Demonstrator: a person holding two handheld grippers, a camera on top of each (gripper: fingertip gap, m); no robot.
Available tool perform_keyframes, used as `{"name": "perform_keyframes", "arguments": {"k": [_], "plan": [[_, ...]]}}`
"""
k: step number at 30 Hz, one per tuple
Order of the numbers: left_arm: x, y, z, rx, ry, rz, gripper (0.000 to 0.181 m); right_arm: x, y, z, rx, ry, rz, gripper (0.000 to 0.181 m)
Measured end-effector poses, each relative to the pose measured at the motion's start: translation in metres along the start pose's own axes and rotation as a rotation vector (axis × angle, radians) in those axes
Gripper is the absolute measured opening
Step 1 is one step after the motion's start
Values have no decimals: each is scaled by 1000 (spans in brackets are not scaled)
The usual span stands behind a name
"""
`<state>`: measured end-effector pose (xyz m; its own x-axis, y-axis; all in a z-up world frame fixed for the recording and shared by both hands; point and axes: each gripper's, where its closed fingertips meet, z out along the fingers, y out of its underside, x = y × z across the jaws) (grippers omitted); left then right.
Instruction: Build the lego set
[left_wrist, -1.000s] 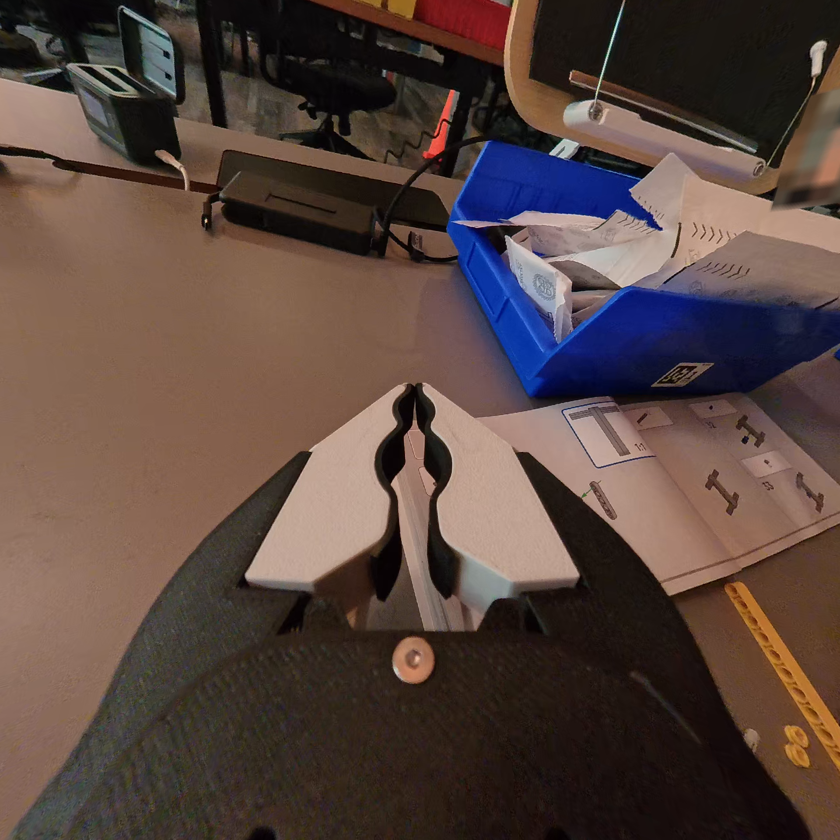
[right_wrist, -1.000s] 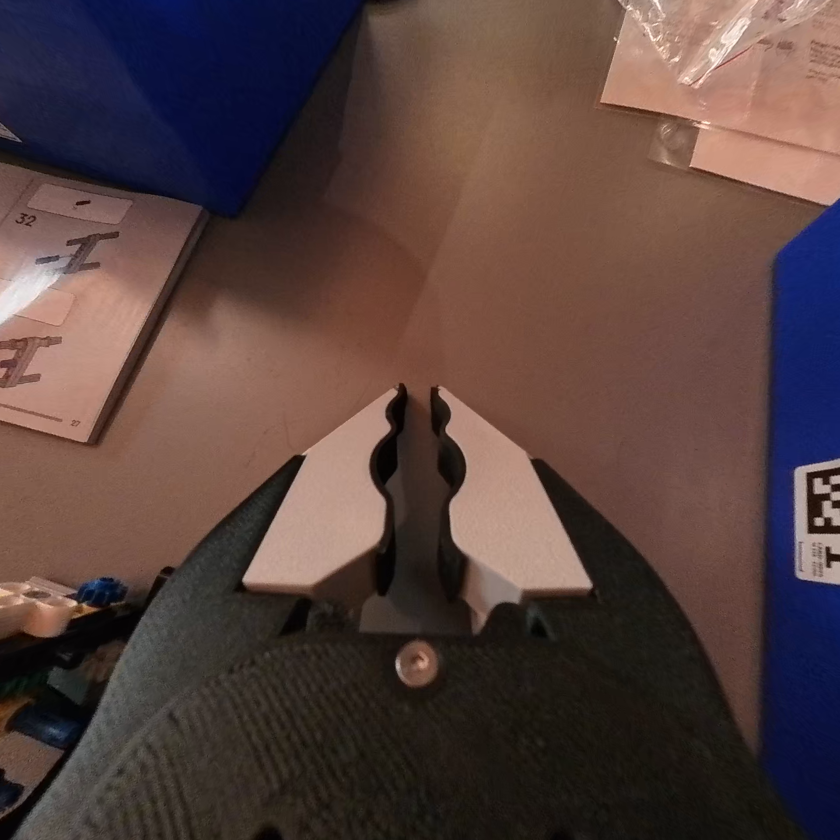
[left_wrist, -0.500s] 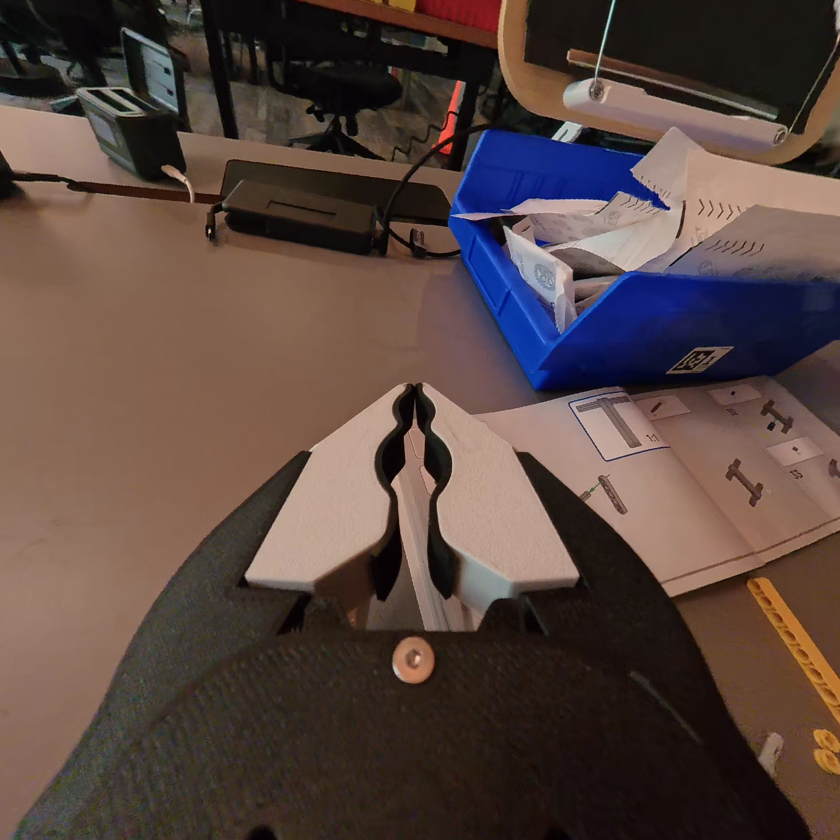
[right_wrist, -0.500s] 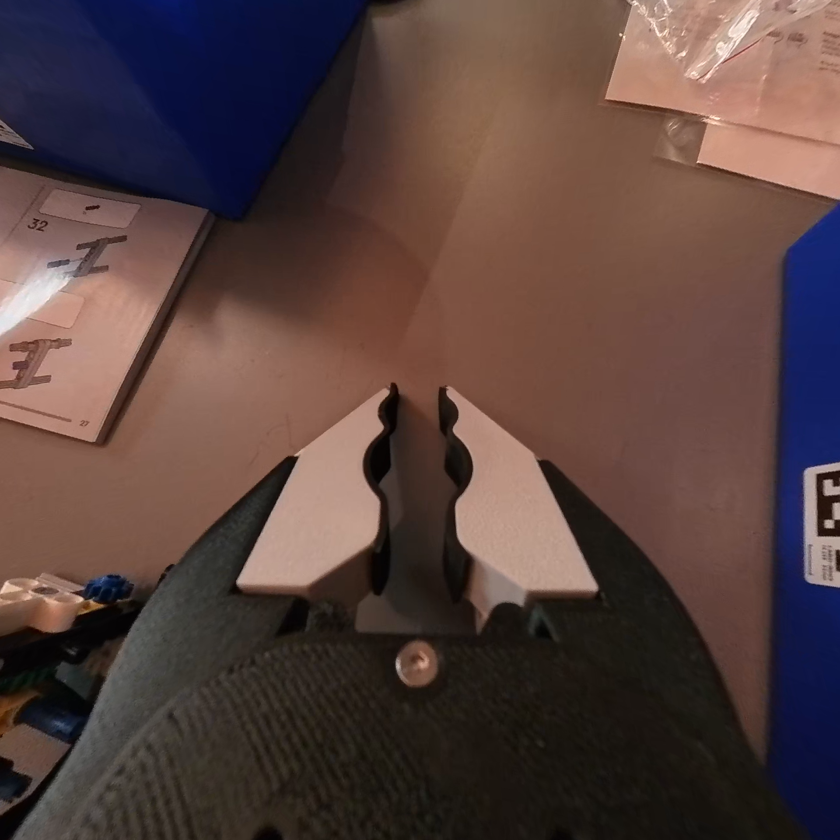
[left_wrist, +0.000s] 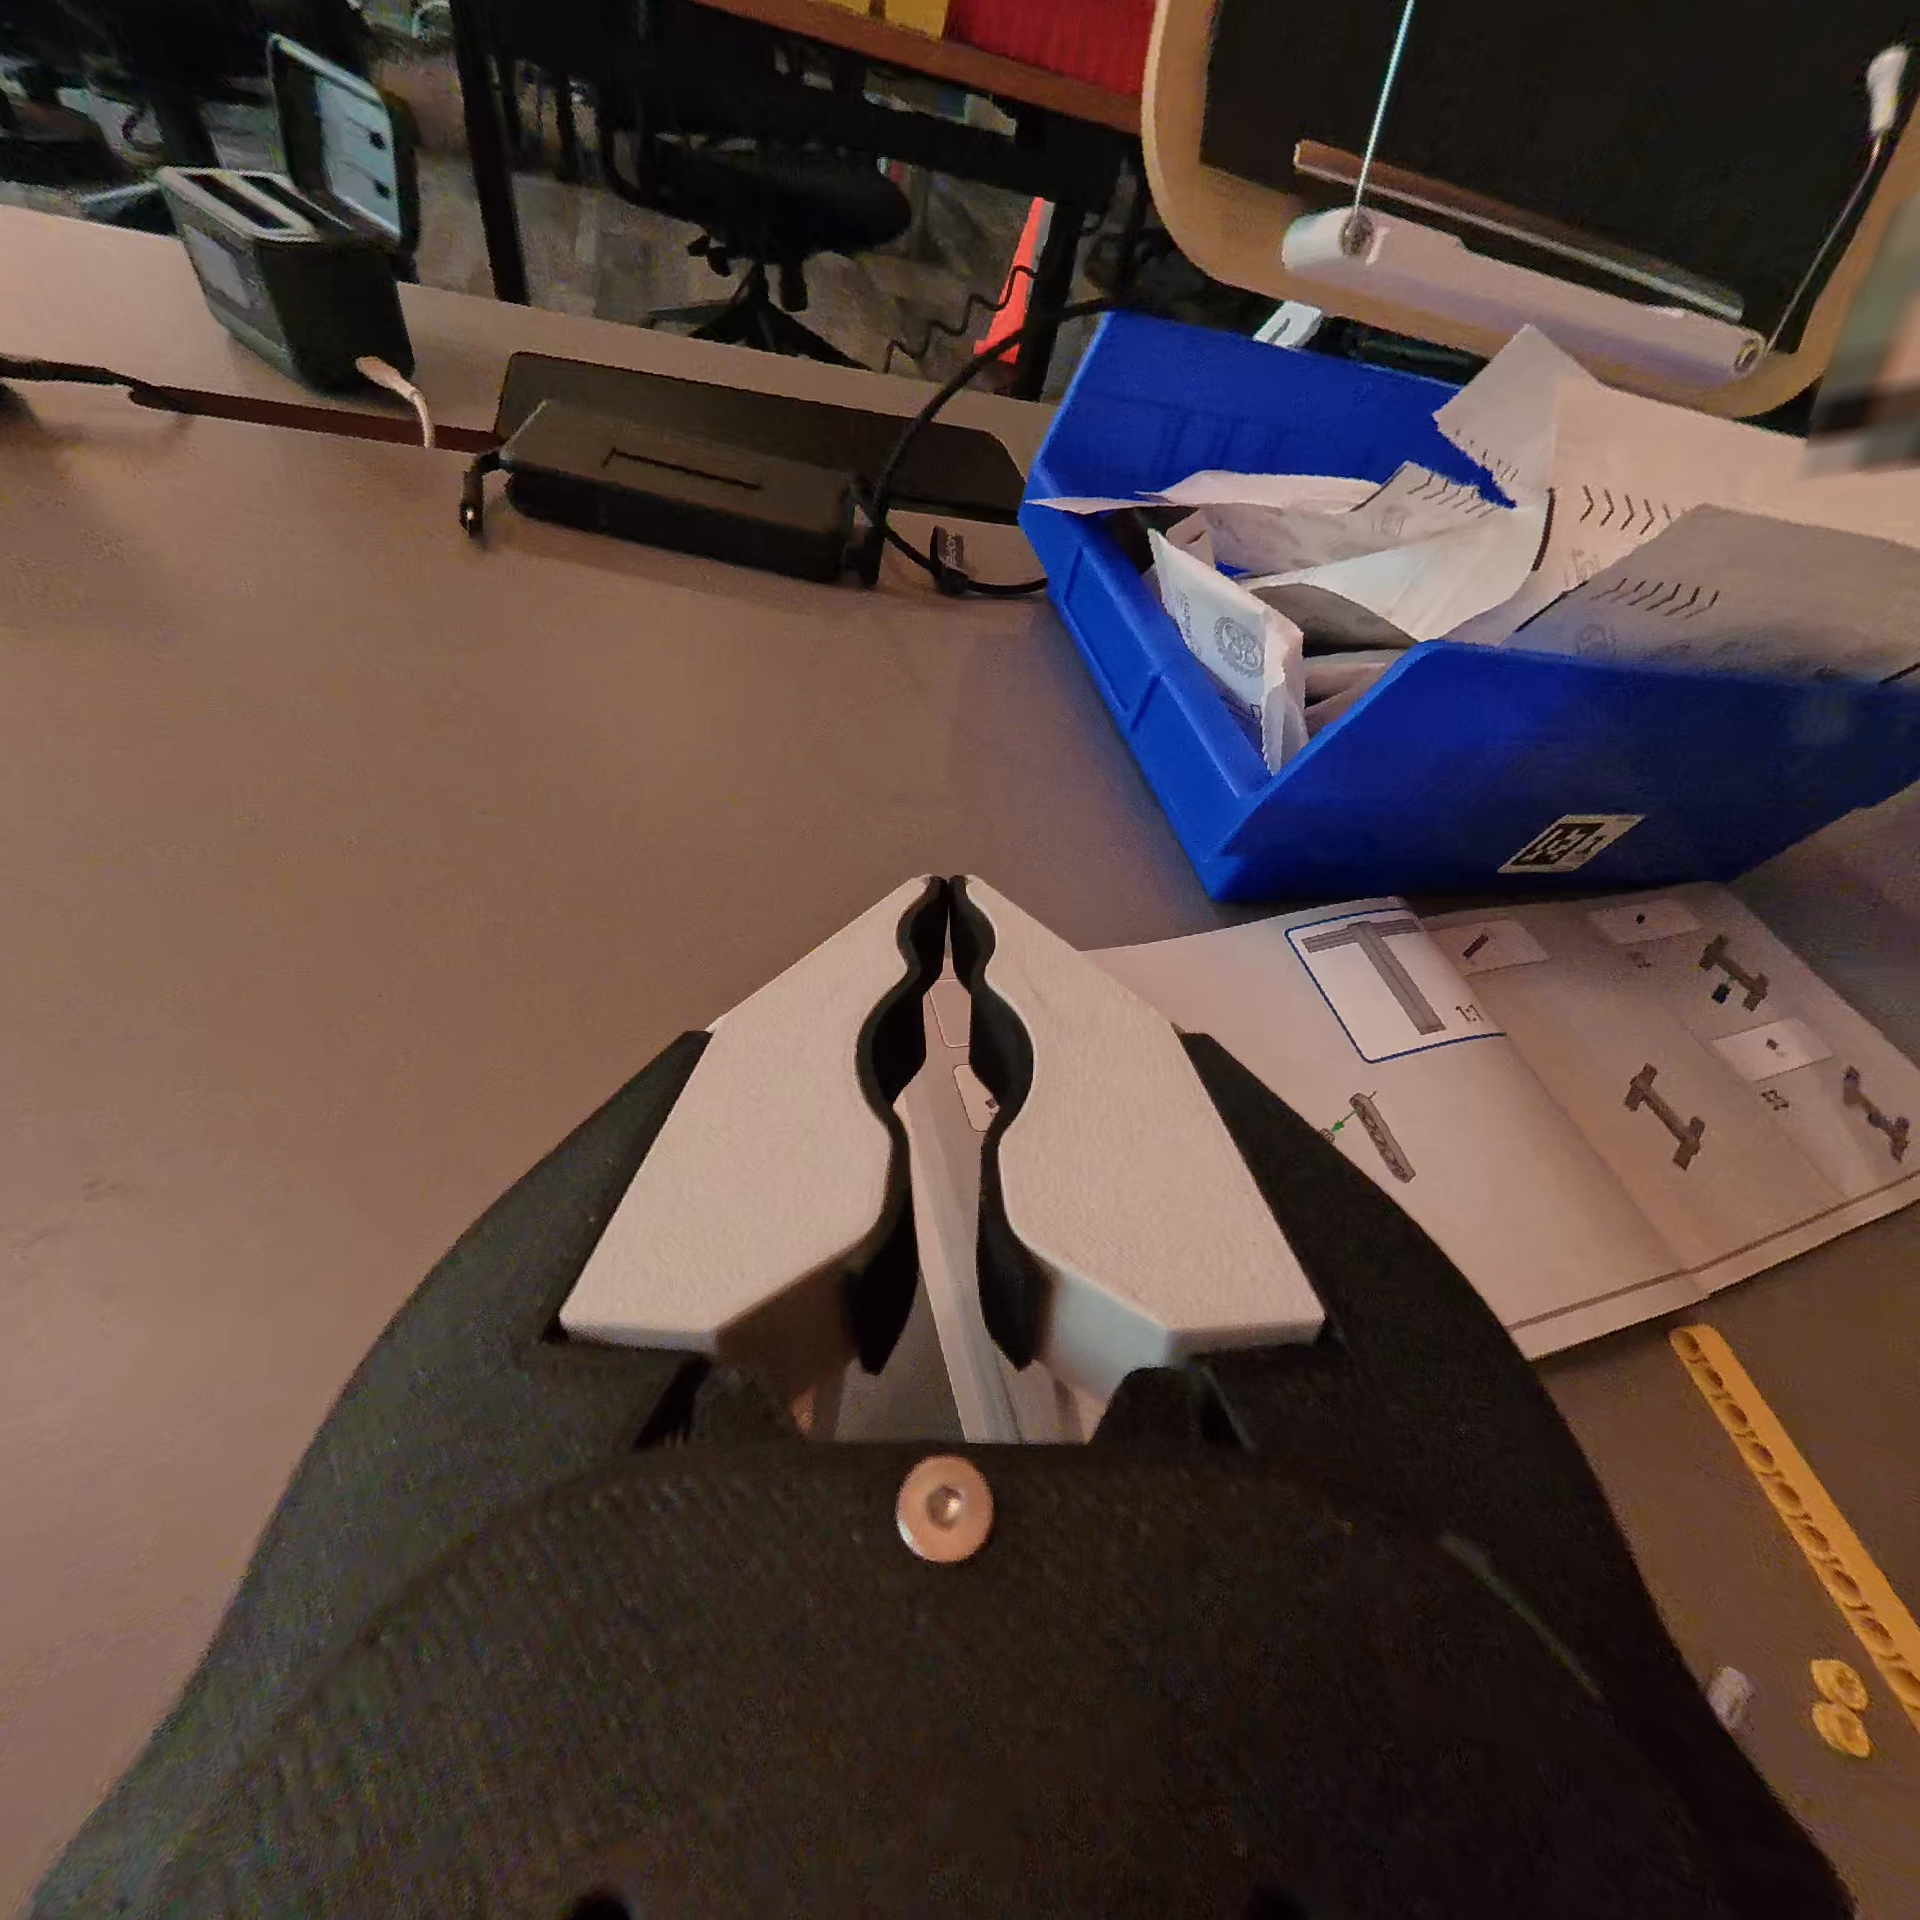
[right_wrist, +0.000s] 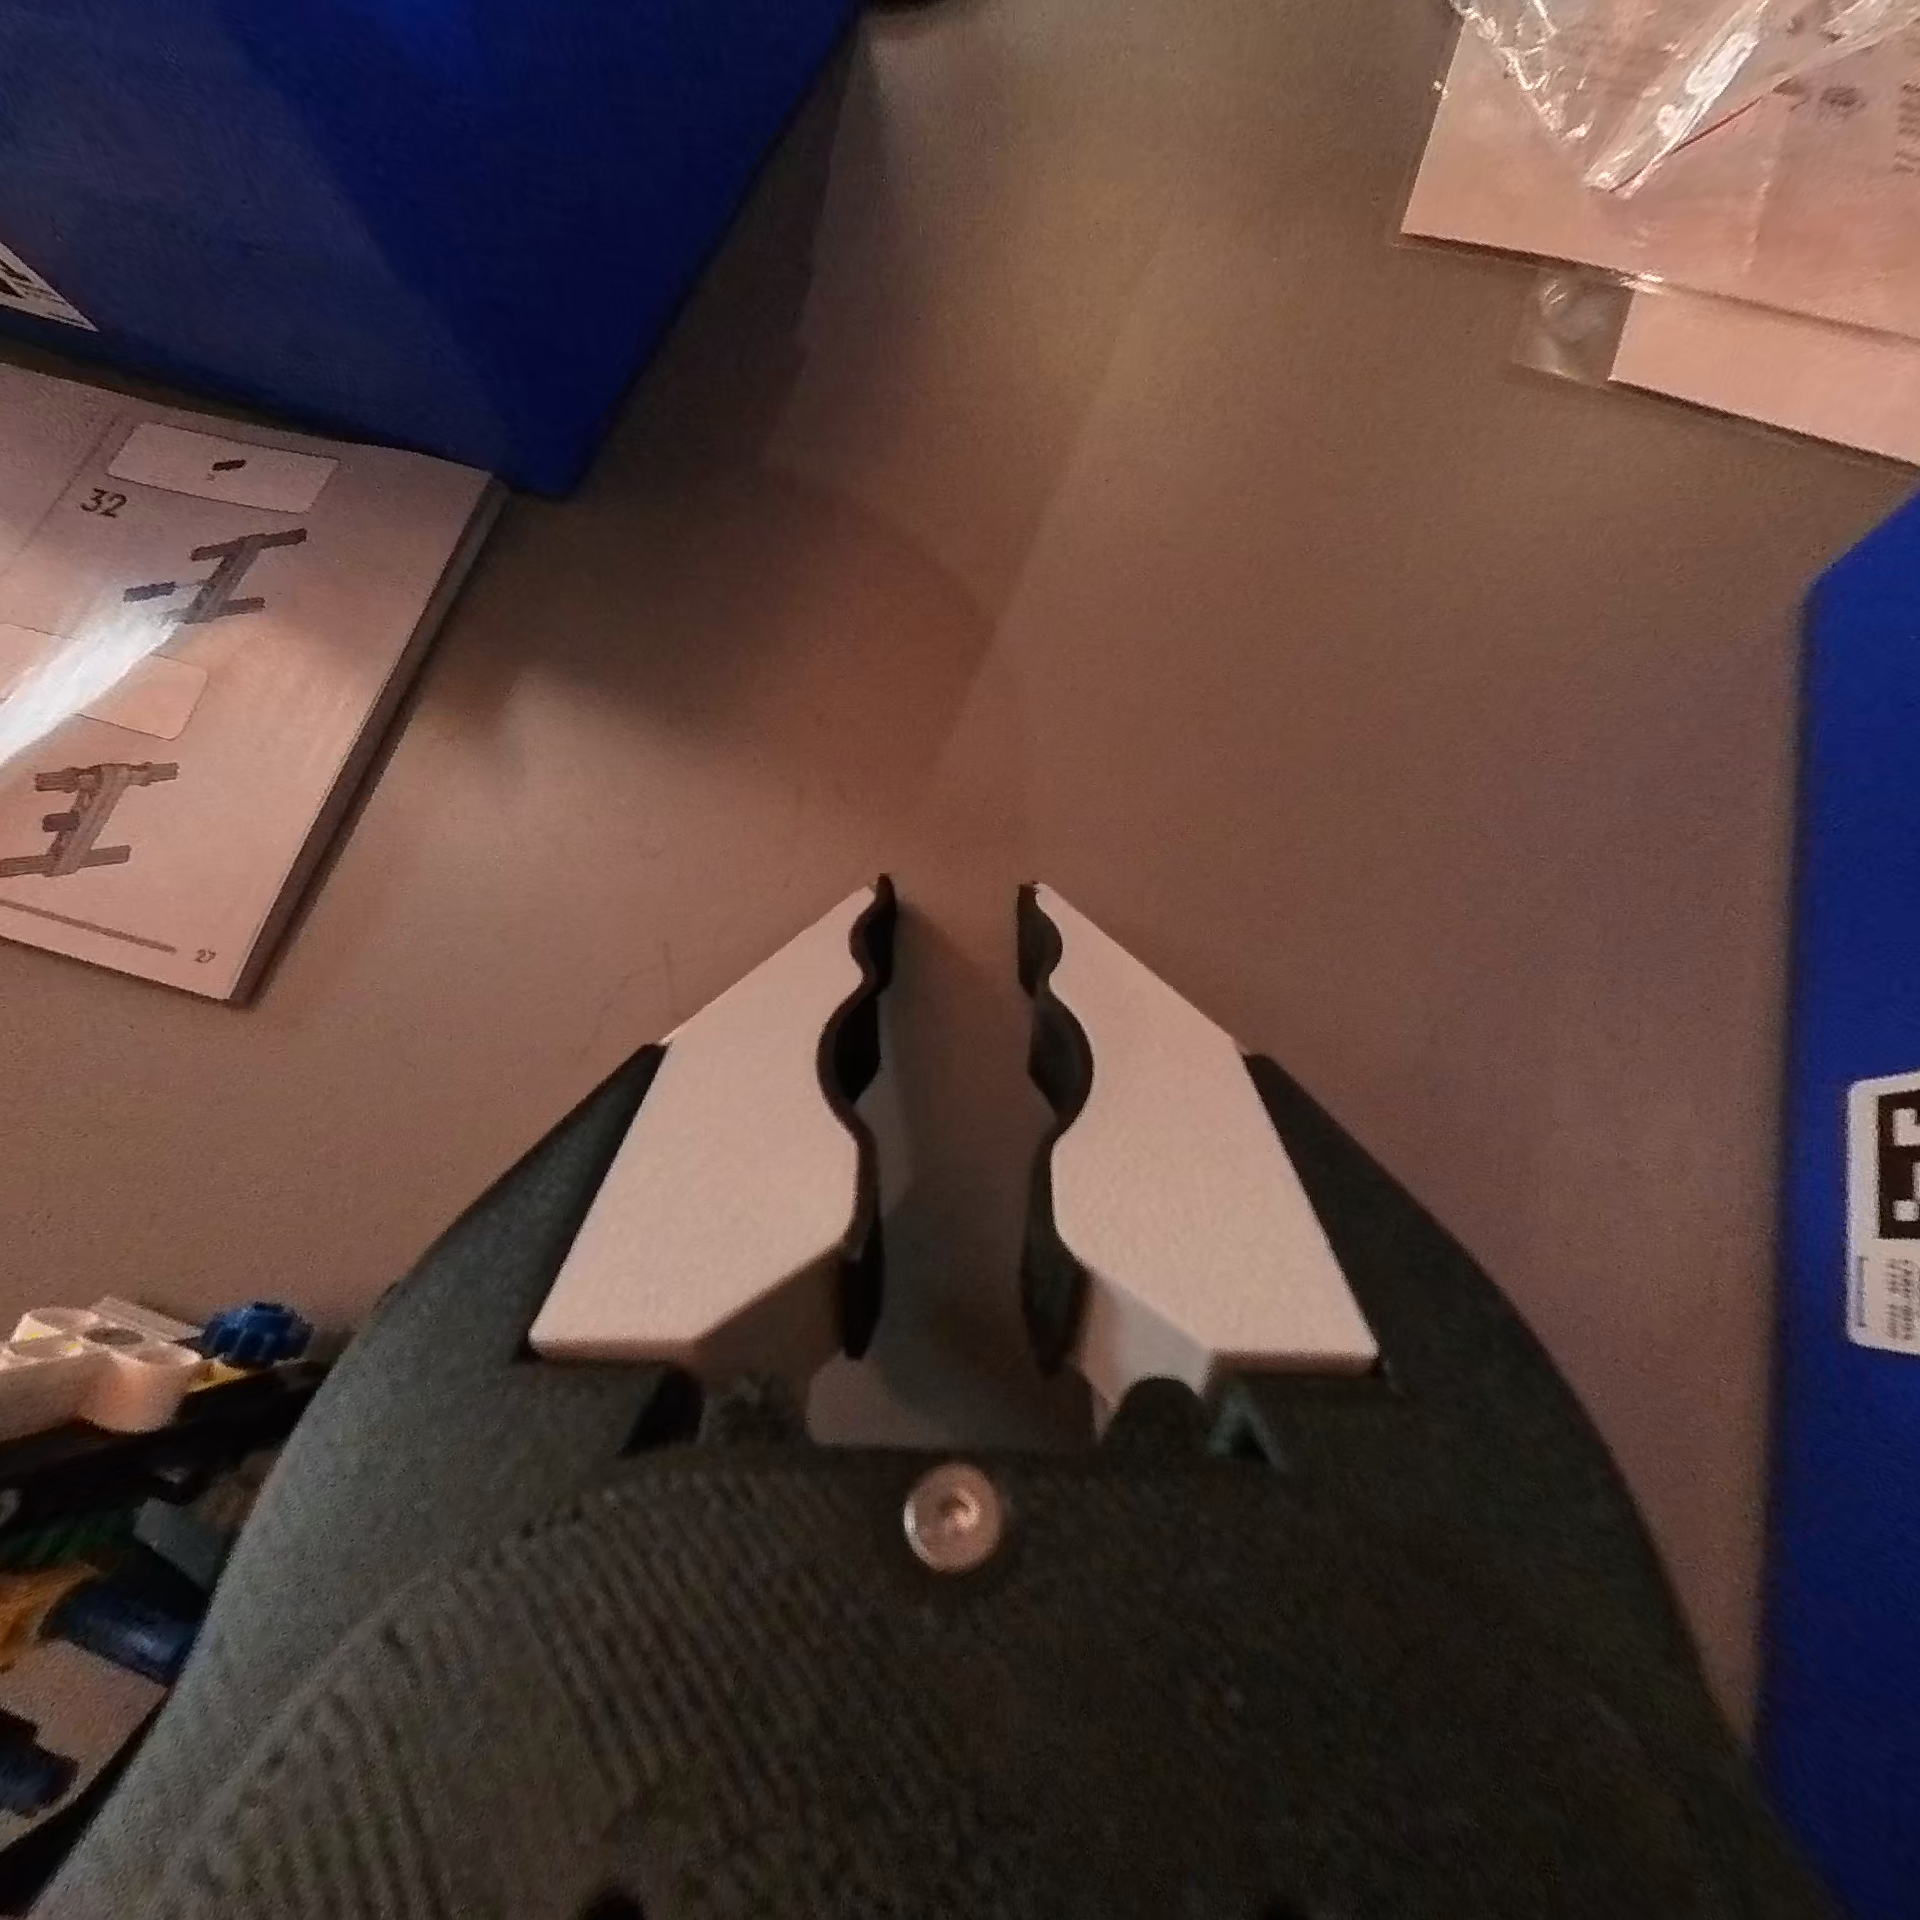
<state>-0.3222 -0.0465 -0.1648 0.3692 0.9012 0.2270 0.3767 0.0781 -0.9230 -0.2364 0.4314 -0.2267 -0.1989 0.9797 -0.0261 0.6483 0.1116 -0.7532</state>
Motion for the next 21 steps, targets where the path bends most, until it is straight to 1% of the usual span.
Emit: {"name": "perform_keyframes", "arguments": {"k": [5, 11, 17, 21], "plan": [[-4, -2, -2, 19, 14, -53, 0, -1, 0, 0, 1, -10, 0, 25], [-4, -2, -2, 18, 17, -57, 0, -2, 0, 0, 1, -12, 1, 26], [2, -2, -1, 23, 55, -68, 2, 0, 0, 1, -1, 8, -5, 23], [7, -9, -7, 77, 66, -44, 4, -1, 0, 1, -2, 18, -23, 21]]}}
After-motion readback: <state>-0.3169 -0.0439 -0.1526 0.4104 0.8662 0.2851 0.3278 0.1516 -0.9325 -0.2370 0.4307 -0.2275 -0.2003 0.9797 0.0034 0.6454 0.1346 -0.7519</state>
